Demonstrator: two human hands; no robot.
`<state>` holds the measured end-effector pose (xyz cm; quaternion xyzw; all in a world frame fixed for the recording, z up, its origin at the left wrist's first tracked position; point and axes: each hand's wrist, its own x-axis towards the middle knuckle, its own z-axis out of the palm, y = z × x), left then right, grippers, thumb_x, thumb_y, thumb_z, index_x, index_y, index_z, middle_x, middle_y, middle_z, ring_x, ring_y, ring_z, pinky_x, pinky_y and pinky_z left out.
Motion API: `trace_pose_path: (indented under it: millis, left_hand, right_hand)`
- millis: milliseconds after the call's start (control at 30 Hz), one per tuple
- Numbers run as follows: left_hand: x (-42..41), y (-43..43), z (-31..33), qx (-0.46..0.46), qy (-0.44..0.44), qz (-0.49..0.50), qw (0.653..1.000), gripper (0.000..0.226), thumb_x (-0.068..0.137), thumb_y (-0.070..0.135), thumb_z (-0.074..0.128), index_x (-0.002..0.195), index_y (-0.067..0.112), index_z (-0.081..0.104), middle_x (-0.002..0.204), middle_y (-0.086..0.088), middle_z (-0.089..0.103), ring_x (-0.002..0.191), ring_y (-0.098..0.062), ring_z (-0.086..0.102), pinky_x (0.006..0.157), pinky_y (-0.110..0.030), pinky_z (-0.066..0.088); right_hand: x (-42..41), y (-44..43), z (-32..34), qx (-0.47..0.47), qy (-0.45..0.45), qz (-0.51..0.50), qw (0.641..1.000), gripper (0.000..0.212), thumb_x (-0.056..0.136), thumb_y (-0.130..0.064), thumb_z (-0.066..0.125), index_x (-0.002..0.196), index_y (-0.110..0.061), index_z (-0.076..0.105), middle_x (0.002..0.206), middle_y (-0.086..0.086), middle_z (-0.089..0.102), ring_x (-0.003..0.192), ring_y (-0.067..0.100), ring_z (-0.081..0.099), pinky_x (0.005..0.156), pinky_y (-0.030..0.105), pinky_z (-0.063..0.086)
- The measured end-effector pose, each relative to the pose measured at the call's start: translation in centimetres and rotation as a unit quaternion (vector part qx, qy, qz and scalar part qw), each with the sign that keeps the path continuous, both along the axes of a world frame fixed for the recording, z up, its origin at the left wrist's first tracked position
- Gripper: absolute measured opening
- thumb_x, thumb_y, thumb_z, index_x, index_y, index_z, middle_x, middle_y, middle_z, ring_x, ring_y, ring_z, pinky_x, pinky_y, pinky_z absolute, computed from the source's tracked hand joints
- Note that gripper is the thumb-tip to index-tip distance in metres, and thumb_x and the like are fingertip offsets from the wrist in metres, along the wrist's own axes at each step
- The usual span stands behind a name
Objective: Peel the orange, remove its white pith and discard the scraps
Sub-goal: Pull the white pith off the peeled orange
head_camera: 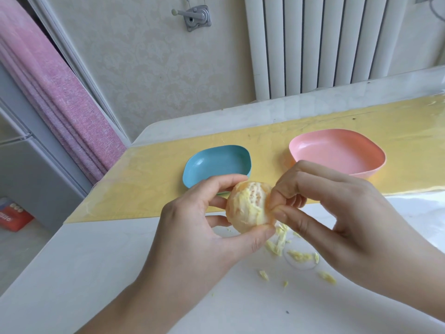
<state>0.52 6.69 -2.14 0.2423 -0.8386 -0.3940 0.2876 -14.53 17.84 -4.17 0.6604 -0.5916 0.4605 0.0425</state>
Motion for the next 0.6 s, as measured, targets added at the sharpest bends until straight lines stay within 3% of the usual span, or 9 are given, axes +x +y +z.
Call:
trace_pose_path:
  millis: [367,467,600]
  left_hand:
    - [-0.5,-2.3,-0.3,0.120,0.049,-0.037,0.991,0.059,0.045,0.039,0.085,0.101,0.033,0.068,0.099,0.009,0.072,0.087,-0.013,0.070,0.070,-0.017,0.053]
    - [-0.7,-3.1,-0.5,0.129,0.072,-0.052,0.988,0.059,0.047,0.032,0.085,0.103,0.032,0.068,0.103,0.009,0.071,0.094,-0.010,0.067,0.078,-0.023,0.054]
    - [-0.7,-3.4,-0.7,0.135,0.096,-0.069,0.984,0.060,0.048,0.026,0.085,0.105,0.031,0.068,0.106,0.006,0.071,0.098,-0.012,0.066,0.083,-0.025,0.054]
  right_hand:
    - [-0.8,0.3,0.8,-0.014,-0.092,-0.001,0.996,0.016,0.090,-0.034,0.053,0.081,-0.032,0.066,0.083,-0.012,0.060,0.078,0.013,0.059,0.067,0.016,0.042]
    - [-0.9,0.4,1.1,-0.010,-0.084,-0.032,0.996,0.030,0.090,-0.044,0.051,0.067,-0.031,0.066,0.074,-0.010,0.059,0.070,0.010,0.060,0.059,0.014,0.040]
    - [-1.0,0.1,0.3,0.014,-0.036,-0.090,0.995,0.027,0.076,-0.055,0.059,0.060,-0.034,0.055,0.072,-0.014,0.052,0.070,-0.004,0.054,0.060,0.002,0.036]
